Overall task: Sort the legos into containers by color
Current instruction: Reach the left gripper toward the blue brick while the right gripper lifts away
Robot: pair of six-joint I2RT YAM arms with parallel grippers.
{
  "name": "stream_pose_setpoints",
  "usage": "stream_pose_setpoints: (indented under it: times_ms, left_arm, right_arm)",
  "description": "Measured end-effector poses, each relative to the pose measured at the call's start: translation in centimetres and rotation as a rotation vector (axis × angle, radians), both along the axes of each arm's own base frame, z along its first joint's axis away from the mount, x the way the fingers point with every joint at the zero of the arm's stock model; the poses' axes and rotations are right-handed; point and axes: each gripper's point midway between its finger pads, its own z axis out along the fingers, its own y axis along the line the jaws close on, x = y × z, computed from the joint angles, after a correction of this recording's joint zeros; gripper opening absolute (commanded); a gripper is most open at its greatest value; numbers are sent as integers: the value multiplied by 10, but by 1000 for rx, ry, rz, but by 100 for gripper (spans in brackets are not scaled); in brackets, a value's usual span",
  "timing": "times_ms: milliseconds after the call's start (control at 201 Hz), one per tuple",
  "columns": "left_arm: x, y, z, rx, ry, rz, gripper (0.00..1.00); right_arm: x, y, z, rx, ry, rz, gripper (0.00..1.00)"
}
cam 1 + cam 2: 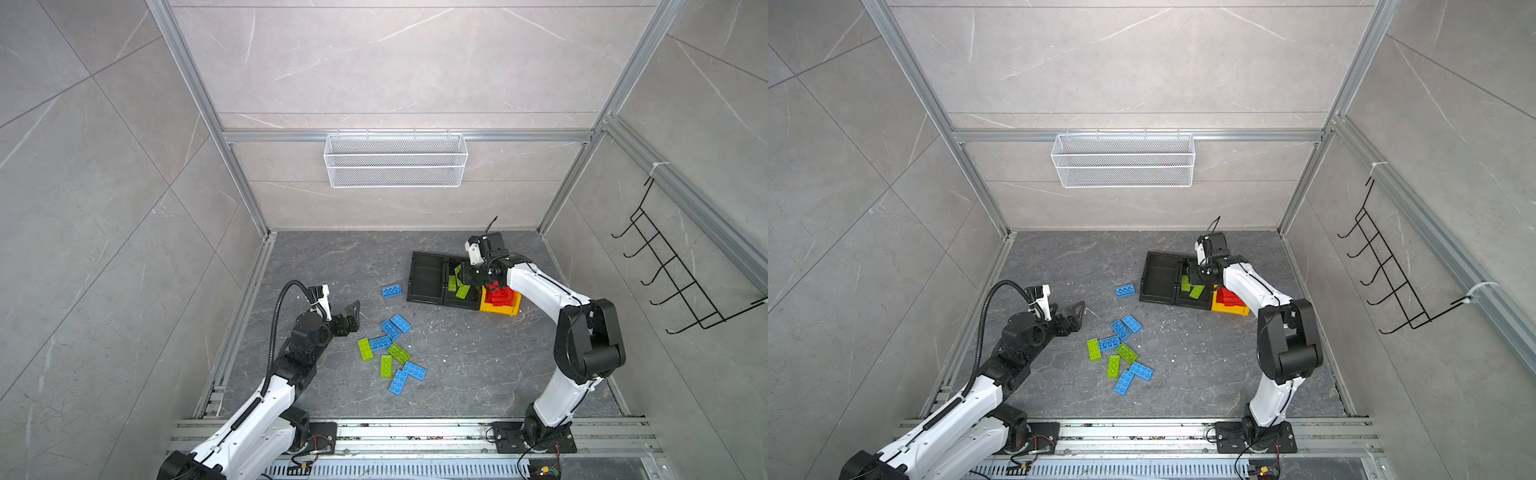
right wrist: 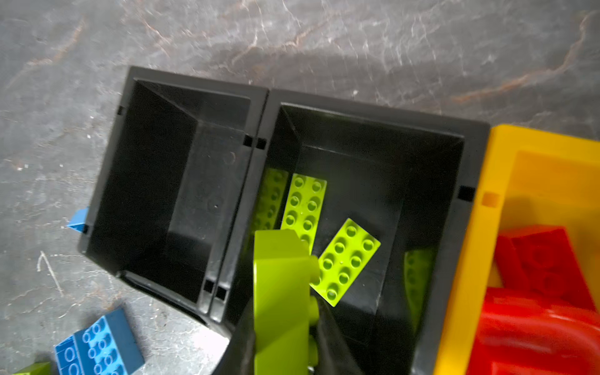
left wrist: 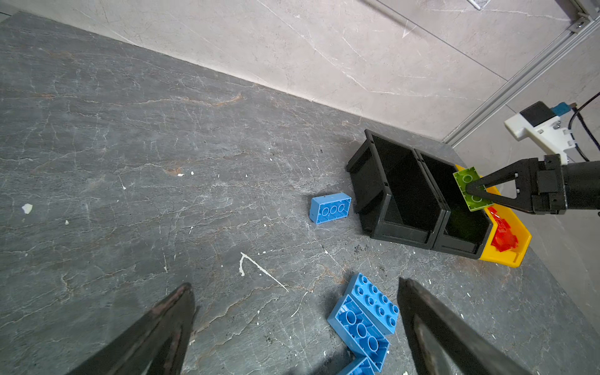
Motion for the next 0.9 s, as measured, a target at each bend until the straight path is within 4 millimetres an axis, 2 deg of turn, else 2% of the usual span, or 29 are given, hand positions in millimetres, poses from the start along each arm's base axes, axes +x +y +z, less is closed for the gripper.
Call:
stream_pose_setpoints:
  times_ms: [70, 110, 199, 289, 388, 463, 582, 647, 717, 782, 896]
  left_arm:
    - [0, 0, 0, 0, 1, -1, 100]
    - [0, 0, -1, 1, 4, -1, 100]
    - [2, 0, -7, 12, 27, 1, 100]
    - [6, -1, -18, 36, 81, 6, 100]
    - [13, -3, -26, 61, 133, 12, 100]
    - [18, -5, -30, 78, 171, 13, 100]
    - [32, -18, -25, 104, 215, -1, 100]
    - [42, -32, -18, 116, 230, -22, 100]
    - [54, -48, -14, 131, 247, -42, 100]
    - [66, -62, -16, 145, 269, -59, 99]
    - [85, -83, -31, 185, 322, -97, 99]
  right_arm:
    - [3, 0, -1, -5, 5, -2, 24]
    - [6, 0, -1, -9, 3, -5, 28]
    - [10, -2, 3, -21, -6, -10, 54]
    - [10, -4, 3, -35, -9, -10, 67]
    - [5, -7, 8, -38, -21, -18, 72]
    - [-9, -10, 21, -28, -56, -21, 73]
    - [-40, -15, 72, 48, -225, -29, 75]
    - [-59, -15, 106, 118, -361, -29, 76]
    - [-77, -14, 130, 190, -481, -24, 78]
    - [-90, -11, 138, 249, -546, -13, 78]
    - [-103, -3, 133, 323, -561, 22, 78]
